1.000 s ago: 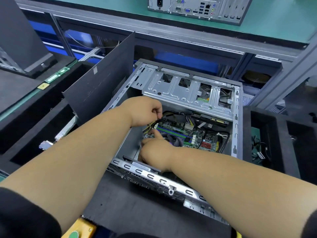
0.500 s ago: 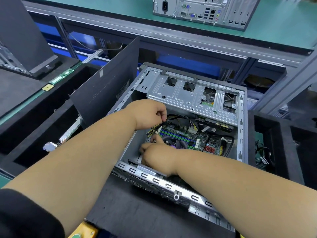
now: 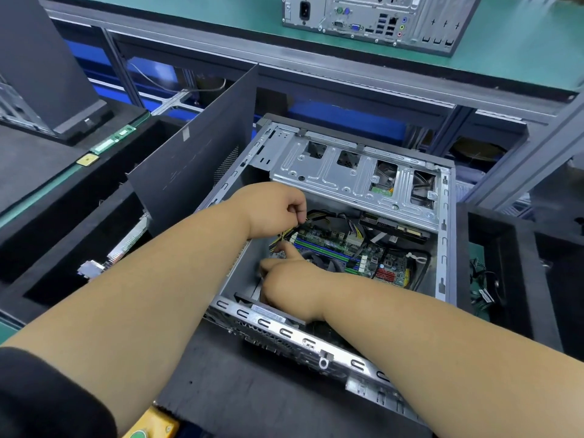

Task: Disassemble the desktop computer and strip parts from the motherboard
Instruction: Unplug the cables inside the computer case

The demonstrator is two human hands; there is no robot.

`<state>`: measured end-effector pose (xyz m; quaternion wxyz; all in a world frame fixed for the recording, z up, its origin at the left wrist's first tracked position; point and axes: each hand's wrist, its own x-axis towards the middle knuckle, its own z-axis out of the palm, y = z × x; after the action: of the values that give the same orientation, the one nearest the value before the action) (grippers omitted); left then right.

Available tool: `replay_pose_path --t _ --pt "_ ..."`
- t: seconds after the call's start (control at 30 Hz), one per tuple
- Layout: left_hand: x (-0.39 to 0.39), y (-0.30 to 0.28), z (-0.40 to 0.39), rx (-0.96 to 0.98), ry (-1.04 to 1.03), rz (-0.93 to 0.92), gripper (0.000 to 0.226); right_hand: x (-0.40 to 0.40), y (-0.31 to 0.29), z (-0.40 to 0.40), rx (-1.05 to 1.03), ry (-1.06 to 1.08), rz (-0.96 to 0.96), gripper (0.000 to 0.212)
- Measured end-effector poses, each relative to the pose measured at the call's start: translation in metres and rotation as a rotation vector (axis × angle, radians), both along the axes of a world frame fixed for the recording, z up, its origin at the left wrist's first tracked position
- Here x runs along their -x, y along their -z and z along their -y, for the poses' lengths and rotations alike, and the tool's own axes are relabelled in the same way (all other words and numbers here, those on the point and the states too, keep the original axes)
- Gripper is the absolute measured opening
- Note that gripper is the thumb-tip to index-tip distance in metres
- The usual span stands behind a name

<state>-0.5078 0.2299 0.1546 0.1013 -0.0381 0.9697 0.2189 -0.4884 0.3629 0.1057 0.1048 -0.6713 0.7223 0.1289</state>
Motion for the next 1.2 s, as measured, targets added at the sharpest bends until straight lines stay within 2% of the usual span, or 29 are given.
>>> replay_pose_path --t 0.1,0.2,0.37,0.63,0.77,0.83,0.93,1.03,1.13,1.2 --pt "0.0 -0.001 0.0 -0.008 -0.002 0.003 0.022 0.001 -0.005 -0.002 -0.005 -0.005 0.011 0.018" --pt "-0.001 -0.001 0.0 -0.016 -0.007 0.003 0.022 0.006 -0.012 -0.007 -0.02 0.072 0.173 0.023" --pt "0.0 0.001 0.0 -0.016 -0.027 -0.003 0.022 0.015 -0.029 -0.01 0.087 0.123 0.181 0.019" --pt "0.006 0.004 0.003 -0.088 -0.024 -0.005 0.023 0.027 -0.04 -0.024 -0.033 0.204 0.417 0.045" --pt "0.01 0.006 0.003 -0.033 0.018 0.023 0.02 0.044 -0.059 -0.036 0.066 0.348 0.617 0.043" --pt "0.012 0.007 0.002 0.003 0.039 0.043 0.016 0.049 -0.065 -0.044 0.014 0.421 0.659 0.035" --pt "0.014 0.007 0.0 0.066 0.067 0.071 0.016 0.043 -0.063 -0.047 -0.225 0.387 0.615 0.026" --pt "0.014 0.006 0.0 0.082 0.065 0.098 0.018 0.028 -0.057 -0.04 -0.421 0.341 0.523 0.041" --pt "0.013 0.005 0.0 0.085 0.059 0.11 0.019 0.016 -0.052 -0.034 -0.451 0.259 0.317 0.035" --pt "0.013 0.004 -0.001 0.088 0.057 0.117 0.018 0.012 -0.051 -0.032 -0.475 0.247 0.252 0.025"
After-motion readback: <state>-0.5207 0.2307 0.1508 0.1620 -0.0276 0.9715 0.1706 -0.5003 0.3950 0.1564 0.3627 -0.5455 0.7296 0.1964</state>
